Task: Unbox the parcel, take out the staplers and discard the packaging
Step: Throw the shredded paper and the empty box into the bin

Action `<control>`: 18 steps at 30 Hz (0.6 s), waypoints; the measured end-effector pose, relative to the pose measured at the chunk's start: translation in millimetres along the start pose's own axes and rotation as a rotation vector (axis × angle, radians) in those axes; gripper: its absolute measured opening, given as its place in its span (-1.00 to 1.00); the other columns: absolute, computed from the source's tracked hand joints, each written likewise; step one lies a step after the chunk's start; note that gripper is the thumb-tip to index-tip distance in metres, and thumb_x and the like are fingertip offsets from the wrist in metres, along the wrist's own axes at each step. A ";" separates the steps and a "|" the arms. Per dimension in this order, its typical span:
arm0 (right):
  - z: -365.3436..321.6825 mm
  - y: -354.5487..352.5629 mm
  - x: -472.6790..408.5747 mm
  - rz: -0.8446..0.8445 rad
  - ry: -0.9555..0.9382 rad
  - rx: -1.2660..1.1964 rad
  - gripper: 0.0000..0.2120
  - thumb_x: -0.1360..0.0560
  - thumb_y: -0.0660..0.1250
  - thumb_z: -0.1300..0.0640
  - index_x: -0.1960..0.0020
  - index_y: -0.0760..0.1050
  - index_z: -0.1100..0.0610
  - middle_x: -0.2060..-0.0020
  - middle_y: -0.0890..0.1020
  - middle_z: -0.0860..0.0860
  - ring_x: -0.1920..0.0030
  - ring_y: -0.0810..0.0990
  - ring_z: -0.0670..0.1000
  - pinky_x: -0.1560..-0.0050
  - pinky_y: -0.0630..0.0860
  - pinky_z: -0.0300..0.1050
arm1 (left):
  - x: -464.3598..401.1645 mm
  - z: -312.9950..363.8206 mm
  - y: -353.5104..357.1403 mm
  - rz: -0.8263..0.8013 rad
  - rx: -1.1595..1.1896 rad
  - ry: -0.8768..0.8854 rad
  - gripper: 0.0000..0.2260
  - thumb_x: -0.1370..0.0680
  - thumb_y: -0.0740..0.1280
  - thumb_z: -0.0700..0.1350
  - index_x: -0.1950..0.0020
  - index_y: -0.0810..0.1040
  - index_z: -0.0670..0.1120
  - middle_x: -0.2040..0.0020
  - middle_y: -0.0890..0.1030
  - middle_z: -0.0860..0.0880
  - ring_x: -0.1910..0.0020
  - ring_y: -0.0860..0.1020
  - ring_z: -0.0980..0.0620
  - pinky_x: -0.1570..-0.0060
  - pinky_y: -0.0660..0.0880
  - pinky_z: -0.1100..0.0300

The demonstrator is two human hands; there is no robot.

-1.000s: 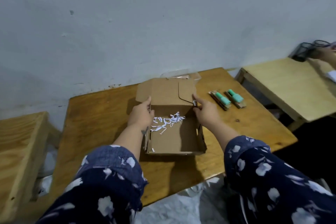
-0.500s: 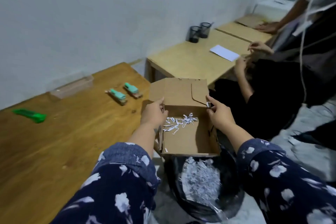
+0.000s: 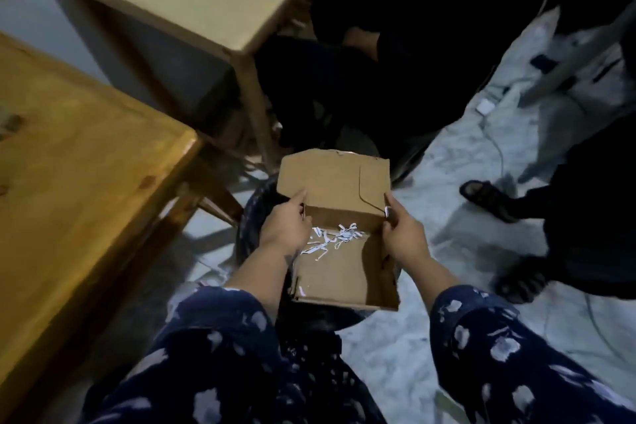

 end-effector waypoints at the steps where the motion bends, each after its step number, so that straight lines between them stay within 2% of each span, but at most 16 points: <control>1: 16.1 18.2 -9.3 -0.020 0.033 -0.007 -0.45 -0.56 0.15 0.30 -0.48 0.22 -0.07 -0.26 0.54 0.12 -0.14 0.56 0.15 -0.06 0.40 -0.23 | -13.7 -14.5 18.4 -0.025 -0.015 -0.022 -0.48 -0.58 0.27 -0.12 -0.51 0.23 0.10 -0.24 0.58 -0.07 -0.16 0.54 -0.10 -0.14 0.50 0.03; 4: 58.4 74.8 -43.0 -0.082 0.097 -0.005 -0.45 -0.56 0.13 0.29 -0.49 0.21 -0.09 -0.14 0.62 0.14 -0.01 0.59 0.14 -0.03 0.49 -0.13 | -53.5 -63.5 73.6 -0.081 -0.057 -0.072 -0.48 -0.59 0.23 -0.14 -0.53 0.20 0.10 -0.26 0.56 -0.09 -0.15 0.54 -0.11 -0.13 0.50 0.04; 7: 96.9 125.9 -74.0 -0.119 0.148 0.015 -0.43 -0.55 0.12 0.30 -0.49 0.21 -0.09 -0.06 0.63 0.19 0.09 0.58 0.14 0.08 0.46 -0.13 | -85.3 -110.9 125.4 -0.163 -0.056 -0.119 -0.47 -0.59 0.19 -0.21 -0.54 0.18 0.02 -0.33 0.49 -0.15 -0.23 0.50 -0.16 -0.21 0.46 0.05; 9: 118.7 155.9 -90.4 -0.177 0.207 0.051 -0.43 -0.54 0.13 0.28 -0.49 0.20 -0.07 -0.14 0.59 0.20 -0.01 0.59 0.19 0.02 0.48 -0.09 | -101.5 -137.8 154.4 -0.195 -0.022 -0.153 -0.51 -0.59 0.17 -0.21 -0.52 0.23 -0.02 -0.35 0.47 -0.19 -0.28 0.47 -0.17 -0.24 0.43 0.09; 12: 137.4 188.9 -105.4 -0.300 0.277 0.132 -0.48 -0.53 0.18 0.21 -0.48 0.24 -0.01 -0.32 0.49 0.15 -0.27 0.49 0.17 -0.24 0.39 -0.11 | -115.9 -163.7 184.2 -0.218 -0.015 -0.210 -0.55 -0.61 0.13 -0.19 -0.51 0.25 -0.07 -0.34 0.49 -0.22 -0.28 0.47 -0.19 -0.24 0.39 0.10; 16: 129.2 191.6 -108.0 -0.408 0.321 0.160 -0.58 -0.56 0.19 0.07 -0.42 0.36 0.04 -0.29 0.52 0.13 -0.27 0.49 0.16 -0.24 0.39 -0.12 | -110.2 -164.1 183.5 -0.282 -0.034 -0.245 -0.65 -0.57 0.19 -0.20 -0.36 0.44 -0.18 -0.21 0.57 -0.24 -0.21 0.51 -0.23 -0.17 0.45 0.09; 18: 112.9 178.6 -104.7 -0.464 0.311 0.177 -0.57 -0.56 0.22 -0.01 -0.39 0.40 0.09 -0.28 0.54 0.13 -0.26 0.51 0.15 -0.22 0.39 -0.13 | -104.7 -153.7 169.2 -0.301 -0.035 -0.208 -0.63 -0.58 0.19 -0.17 -0.39 0.41 -0.20 -0.21 0.56 -0.26 -0.22 0.50 -0.22 -0.21 0.43 0.10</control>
Point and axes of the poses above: each hand's wrist, its own x-axis away from the middle knuckle, its own y-axis out of the palm, z = x × y, the point moved 4 cm from there along -x, towards the middle knuckle
